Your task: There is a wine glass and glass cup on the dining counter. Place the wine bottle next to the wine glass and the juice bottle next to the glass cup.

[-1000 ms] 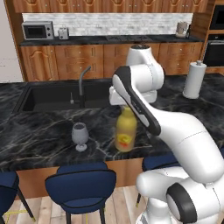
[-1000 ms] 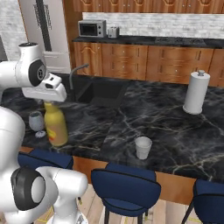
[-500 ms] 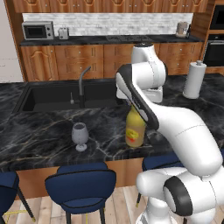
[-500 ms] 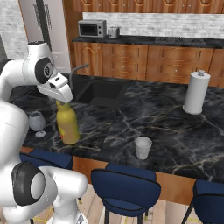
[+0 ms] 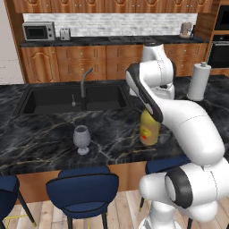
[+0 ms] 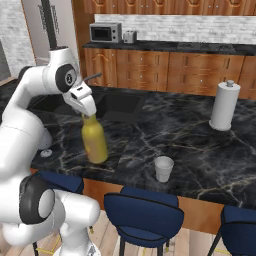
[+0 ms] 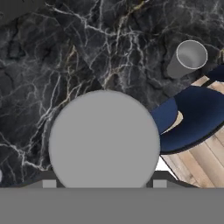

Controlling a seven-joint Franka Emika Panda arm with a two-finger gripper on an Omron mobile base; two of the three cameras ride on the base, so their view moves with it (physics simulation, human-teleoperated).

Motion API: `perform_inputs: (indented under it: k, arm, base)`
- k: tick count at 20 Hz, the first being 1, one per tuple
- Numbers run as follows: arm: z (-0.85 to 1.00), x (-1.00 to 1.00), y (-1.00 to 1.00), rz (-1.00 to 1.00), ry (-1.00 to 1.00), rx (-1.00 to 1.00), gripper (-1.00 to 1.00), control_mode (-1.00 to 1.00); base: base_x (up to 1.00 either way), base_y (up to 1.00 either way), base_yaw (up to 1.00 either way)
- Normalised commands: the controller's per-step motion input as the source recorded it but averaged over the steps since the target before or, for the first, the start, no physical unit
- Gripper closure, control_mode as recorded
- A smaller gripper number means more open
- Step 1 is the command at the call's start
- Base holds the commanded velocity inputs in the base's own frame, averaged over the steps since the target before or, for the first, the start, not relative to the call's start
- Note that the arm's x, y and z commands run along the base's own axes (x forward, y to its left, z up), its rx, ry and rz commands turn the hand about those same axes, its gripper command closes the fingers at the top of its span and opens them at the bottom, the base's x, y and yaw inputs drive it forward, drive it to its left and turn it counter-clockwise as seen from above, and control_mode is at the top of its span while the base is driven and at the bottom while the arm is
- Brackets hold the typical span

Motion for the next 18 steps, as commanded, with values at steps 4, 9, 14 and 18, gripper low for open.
perform_inputs:
  k: [4, 9, 14, 18]
  arm:
    - [-0.04, 0.26, -0.57, -0.01, 0.00, 0.00, 1.00, -1.00]
    - [-0.09, 0.31, -0.52, 0.00, 0.01, 0.00, 1.00, -1.00]
    - [-0.16, 0.26, -0.50, 0.00, 0.00, 0.00, 1.00, -1.00]
    - [-0.23, 0.22, -0.47, 0.00, 0.00, 0.00, 1.00, -1.00]
  base:
    - [0.00, 0.00, 0.00]
    - [0.00, 0.00, 0.00]
    - [0.00, 0.00, 0.00]
    - [0.00, 0.00, 0.00]
